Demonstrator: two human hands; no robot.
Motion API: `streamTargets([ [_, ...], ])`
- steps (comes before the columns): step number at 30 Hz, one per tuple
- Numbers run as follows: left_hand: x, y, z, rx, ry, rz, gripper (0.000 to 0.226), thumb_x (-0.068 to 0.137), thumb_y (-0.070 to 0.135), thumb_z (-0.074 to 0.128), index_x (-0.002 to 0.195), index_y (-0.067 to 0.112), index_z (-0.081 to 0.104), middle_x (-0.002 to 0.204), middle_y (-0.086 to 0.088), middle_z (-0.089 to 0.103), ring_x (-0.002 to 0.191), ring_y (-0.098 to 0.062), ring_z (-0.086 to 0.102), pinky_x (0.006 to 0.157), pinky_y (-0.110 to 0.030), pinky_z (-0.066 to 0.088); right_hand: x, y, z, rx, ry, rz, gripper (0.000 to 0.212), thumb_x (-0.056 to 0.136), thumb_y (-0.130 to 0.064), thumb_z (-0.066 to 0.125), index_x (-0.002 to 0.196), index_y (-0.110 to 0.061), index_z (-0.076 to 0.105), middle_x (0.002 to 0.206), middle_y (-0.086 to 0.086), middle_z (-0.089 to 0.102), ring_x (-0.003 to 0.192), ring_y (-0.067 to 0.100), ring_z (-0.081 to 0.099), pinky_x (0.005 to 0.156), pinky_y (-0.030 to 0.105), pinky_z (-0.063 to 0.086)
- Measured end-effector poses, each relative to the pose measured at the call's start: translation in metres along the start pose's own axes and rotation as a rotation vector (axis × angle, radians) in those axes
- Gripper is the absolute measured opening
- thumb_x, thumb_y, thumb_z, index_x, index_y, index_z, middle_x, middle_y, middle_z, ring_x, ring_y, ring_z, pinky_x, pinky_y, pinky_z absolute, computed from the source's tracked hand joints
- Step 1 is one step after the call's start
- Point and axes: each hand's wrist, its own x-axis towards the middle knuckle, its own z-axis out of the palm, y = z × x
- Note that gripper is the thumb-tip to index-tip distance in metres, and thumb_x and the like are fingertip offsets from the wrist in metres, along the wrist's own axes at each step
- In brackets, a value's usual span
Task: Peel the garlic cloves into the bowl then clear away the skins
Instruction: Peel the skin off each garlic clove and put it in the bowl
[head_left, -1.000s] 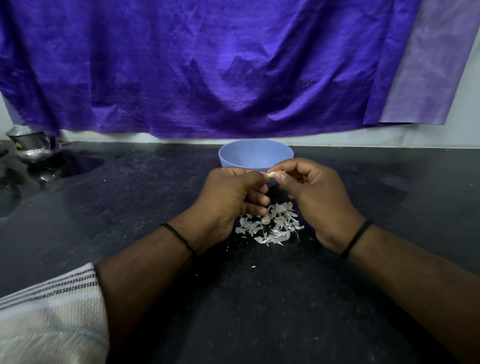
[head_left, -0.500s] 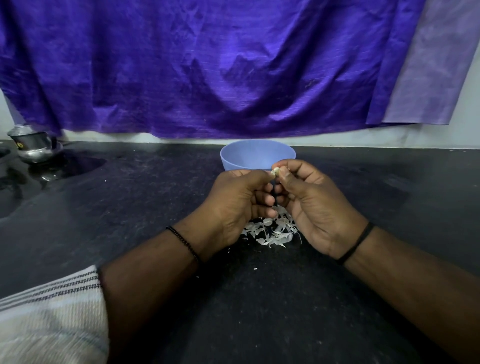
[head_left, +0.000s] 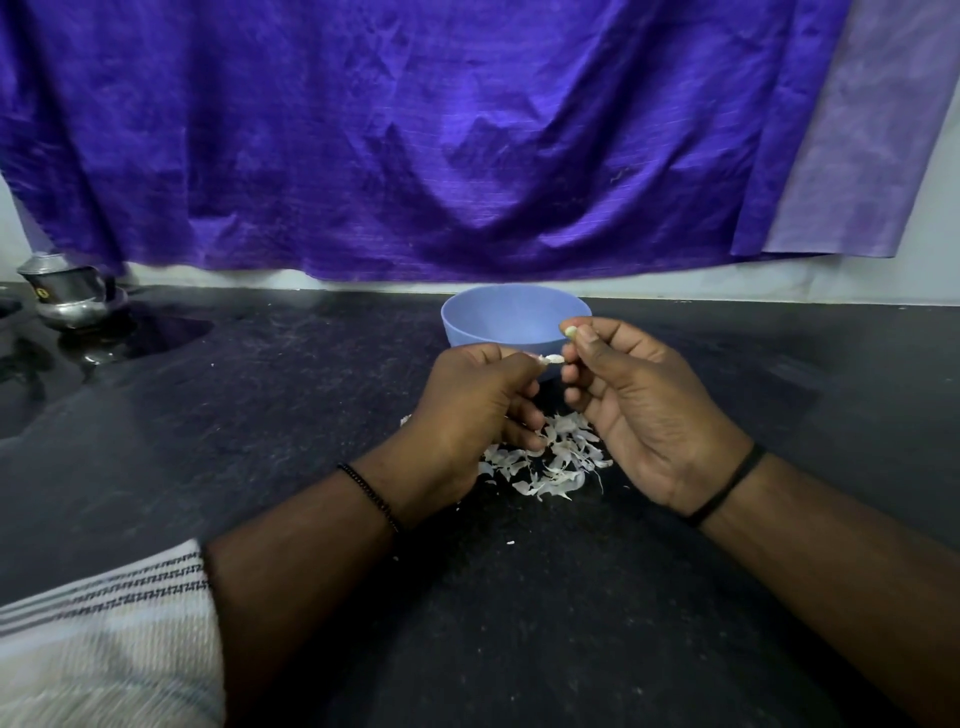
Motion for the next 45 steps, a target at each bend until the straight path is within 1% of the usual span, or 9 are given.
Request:
streamTargets([
  [9,0.001,0.0,-0.002,0.09,0.045,0.073,0.011,0.095,0.006,0.059,0.087,-0.002,0.06,0.067,-0.007,0.053,0.046,-0.015,0.053,0.039,-0.025,0.046,0.001,-0.003,-0.007,-0.291,0.085,-0.005,0.009,0.092,-0.009,0.065,0.095,-0.011,0.072,0.081,0.004,0.066,0.068,0.011,0.057,0.056,0.024,0.046],
  [13,0.002,0.001,-0.004,0.111,0.081,0.112,0.015,0.095,0.006,0.058,0.08,0.002,0.06,0.064,-0.005,0.054,0.045,-0.014,0.053,0.039,-0.025,0.045,0.001,-0.005,-0.007,-0.258,0.047,0.065,0.016,0.093,0.003,0.056,0.097,-0.008,0.068,0.081,0.01,0.071,0.067,0.015,0.065,0.053,0.026,0.052],
  [16,0.003,0.001,-0.005,0.128,0.083,0.121,0.017,0.095,0.006,0.058,0.079,0.002,0.059,0.062,-0.006,0.054,0.044,-0.014,0.052,0.039,-0.025,0.044,0.001,-0.007,-0.006,-0.174,0.01,0.118,0.018,0.095,0.0,0.05,0.097,-0.004,0.068,0.078,0.01,0.069,0.063,0.015,0.064,0.049,0.025,0.052],
  [19,0.003,0.001,-0.005,0.14,0.081,0.128,0.018,0.095,0.006,0.058,0.078,0.003,0.059,0.059,-0.004,0.055,0.045,-0.013,0.052,0.039,-0.025,0.045,0.0,-0.008,-0.004,-0.126,-0.044,0.158,0.01,0.094,-0.011,0.061,0.1,-0.004,0.066,0.074,0.006,0.063,0.06,0.011,0.06,0.047,0.021,0.05],
  [22,0.002,0.0,-0.005,0.139,0.064,0.119,0.017,0.095,0.005,0.059,0.079,0.002,0.06,0.058,-0.003,0.055,0.045,-0.014,0.052,0.039,-0.026,0.045,-0.001,-0.007,-0.004,-0.13,-0.071,0.172,0.011,0.091,-0.007,0.066,0.1,-0.002,0.066,0.073,0.005,0.062,0.06,0.009,0.06,0.049,0.019,0.052],
  [33,0.004,-0.001,-0.007,0.165,0.068,0.089,0.015,0.096,0.006,0.058,0.083,0.0,0.059,0.059,-0.006,0.054,0.044,-0.015,0.052,0.037,-0.025,0.042,0.0,-0.006,-0.006,-0.143,-0.064,0.135,0.01,0.092,-0.007,0.063,0.098,-0.001,0.069,0.075,0.005,0.066,0.059,0.009,0.06,0.051,0.02,0.053],
  [36,0.007,-0.004,-0.01,0.268,0.102,0.109,0.015,0.095,0.009,0.059,0.087,-0.002,0.062,0.058,-0.007,0.056,0.046,-0.021,0.053,0.042,-0.028,0.04,0.0,-0.006,-0.005,-0.132,-0.059,0.126,0.015,0.09,-0.01,0.065,0.101,0.0,0.069,0.074,0.005,0.066,0.059,0.009,0.059,0.051,0.02,0.053],
  [41,0.007,-0.006,-0.016,0.742,0.173,0.329,0.027,0.089,0.029,0.069,0.065,0.016,0.062,0.05,0.007,0.059,0.046,-0.001,0.051,0.05,-0.021,0.042,0.001,-0.006,-0.007,-0.168,-0.011,0.083,0.01,0.088,-0.009,0.069,0.095,-0.002,0.07,0.073,0.006,0.068,0.058,0.009,0.061,0.05,0.021,0.053],
  [45,0.007,-0.002,-0.017,0.744,0.147,0.341,0.031,0.092,0.028,0.067,0.064,0.016,0.061,0.05,0.007,0.059,0.046,-0.001,0.051,0.055,-0.024,0.043,0.002,-0.005,-0.01,-0.296,0.043,0.022,0.006,0.087,-0.007,0.072,0.09,-0.002,0.071,0.075,0.008,0.067,0.058,0.012,0.06,0.049,0.023,0.053],
])
